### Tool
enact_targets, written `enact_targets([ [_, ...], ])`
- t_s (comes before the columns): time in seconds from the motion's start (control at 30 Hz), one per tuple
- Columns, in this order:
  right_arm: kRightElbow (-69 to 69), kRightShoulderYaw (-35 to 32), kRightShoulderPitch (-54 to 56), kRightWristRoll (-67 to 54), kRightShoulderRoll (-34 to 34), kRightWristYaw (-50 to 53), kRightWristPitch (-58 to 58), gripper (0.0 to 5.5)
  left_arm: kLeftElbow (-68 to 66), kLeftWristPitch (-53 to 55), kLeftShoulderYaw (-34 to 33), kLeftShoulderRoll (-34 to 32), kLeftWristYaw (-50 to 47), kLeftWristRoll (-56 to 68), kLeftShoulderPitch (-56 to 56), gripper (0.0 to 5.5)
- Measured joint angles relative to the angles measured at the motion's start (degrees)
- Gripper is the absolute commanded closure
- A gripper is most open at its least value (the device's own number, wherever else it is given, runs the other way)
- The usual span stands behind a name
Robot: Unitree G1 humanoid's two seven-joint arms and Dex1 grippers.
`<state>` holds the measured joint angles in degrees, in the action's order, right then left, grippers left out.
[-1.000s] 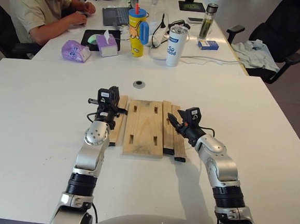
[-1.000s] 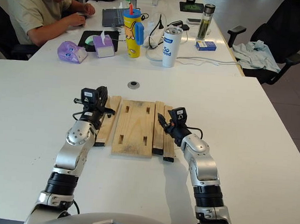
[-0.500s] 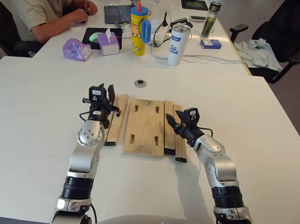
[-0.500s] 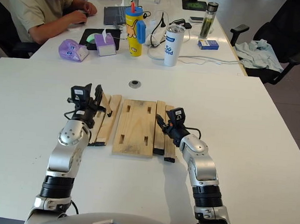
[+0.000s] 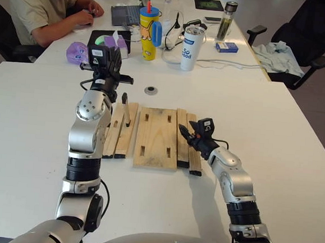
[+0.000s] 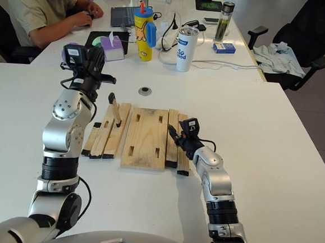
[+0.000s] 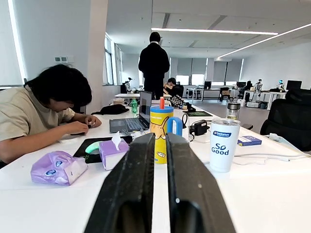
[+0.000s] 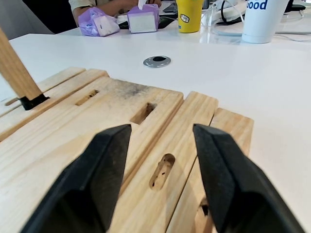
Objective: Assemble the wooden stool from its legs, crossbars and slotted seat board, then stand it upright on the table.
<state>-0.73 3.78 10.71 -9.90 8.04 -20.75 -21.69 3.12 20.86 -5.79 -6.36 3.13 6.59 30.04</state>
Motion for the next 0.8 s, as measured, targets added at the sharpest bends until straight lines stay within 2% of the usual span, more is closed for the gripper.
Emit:
enact_targets([
  [0.17,-0.68,0.10,0.47,0.13,-0.40,0.07,0.47,3.15,-5.14,-0.22,0.07,-0.11,1.46,0.24,1.89,5.40],
  [0.47,-1.71,0.66,1.13,0.49,-0.60,0.05,1.29,3.15,-5.57,-3.18,-0.92,-0.09,1.64,1.76,9.41,5.40],
  [0.57,-1.72,0.82,1.18,0.51,-0.62,0.17,1.71,3.15,-12.54,-2.98,0.58,0.40,2.03,1.06,8.42,5.40],
  [0.63,-1.83,1.21,1.20,0.51,-0.76,0.16,1.91,3.15,-18.40,-4.22,2.12,1.18,1.98,-0.05,3.70,5.40],
  [0.8,-2.20,1.23,1.25,0.51,-0.87,0.16,2.11,3.15,-20.44,-8.04,4.36,1.33,1.71,-2.34,3.24,5.40],
])
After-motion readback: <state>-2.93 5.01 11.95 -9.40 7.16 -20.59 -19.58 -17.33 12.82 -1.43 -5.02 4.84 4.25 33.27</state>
